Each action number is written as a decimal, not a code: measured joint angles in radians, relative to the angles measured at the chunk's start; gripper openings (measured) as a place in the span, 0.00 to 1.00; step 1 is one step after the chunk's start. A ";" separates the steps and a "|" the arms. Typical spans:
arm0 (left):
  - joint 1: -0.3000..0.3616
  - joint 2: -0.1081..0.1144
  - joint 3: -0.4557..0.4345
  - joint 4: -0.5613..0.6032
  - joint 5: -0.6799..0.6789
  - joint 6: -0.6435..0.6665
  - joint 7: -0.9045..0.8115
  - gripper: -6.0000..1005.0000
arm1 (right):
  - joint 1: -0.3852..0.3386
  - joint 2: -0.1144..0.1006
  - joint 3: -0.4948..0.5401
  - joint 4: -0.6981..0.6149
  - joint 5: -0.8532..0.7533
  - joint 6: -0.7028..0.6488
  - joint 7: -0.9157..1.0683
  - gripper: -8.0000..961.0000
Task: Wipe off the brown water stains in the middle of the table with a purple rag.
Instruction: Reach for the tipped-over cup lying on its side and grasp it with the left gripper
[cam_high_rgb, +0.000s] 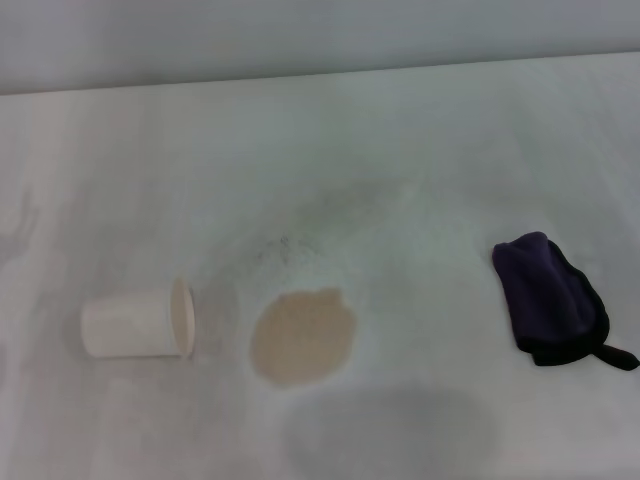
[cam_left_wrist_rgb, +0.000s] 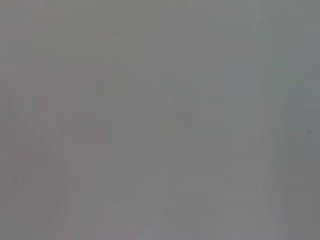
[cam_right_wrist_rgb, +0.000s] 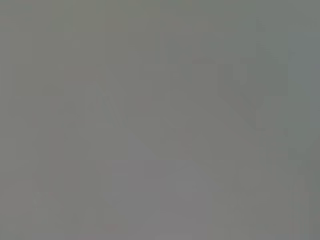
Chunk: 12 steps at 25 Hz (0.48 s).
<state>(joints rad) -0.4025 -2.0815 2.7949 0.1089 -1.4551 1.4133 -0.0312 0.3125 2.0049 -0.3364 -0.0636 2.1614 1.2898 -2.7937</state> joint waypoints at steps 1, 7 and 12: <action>0.000 0.000 0.000 0.000 0.000 0.000 0.000 0.87 | 0.001 0.000 0.000 0.000 0.000 0.000 0.000 0.90; -0.001 0.000 0.000 -0.005 -0.001 -0.003 0.001 0.87 | 0.008 0.000 0.000 0.005 0.000 0.000 0.002 0.90; 0.002 0.001 0.000 -0.005 -0.004 0.004 0.002 0.87 | 0.012 0.000 0.000 0.007 0.000 -0.006 0.001 0.89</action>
<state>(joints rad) -0.4005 -2.0809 2.7948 0.1043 -1.4591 1.4168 -0.0295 0.3249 2.0049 -0.3359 -0.0565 2.1614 1.2841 -2.7922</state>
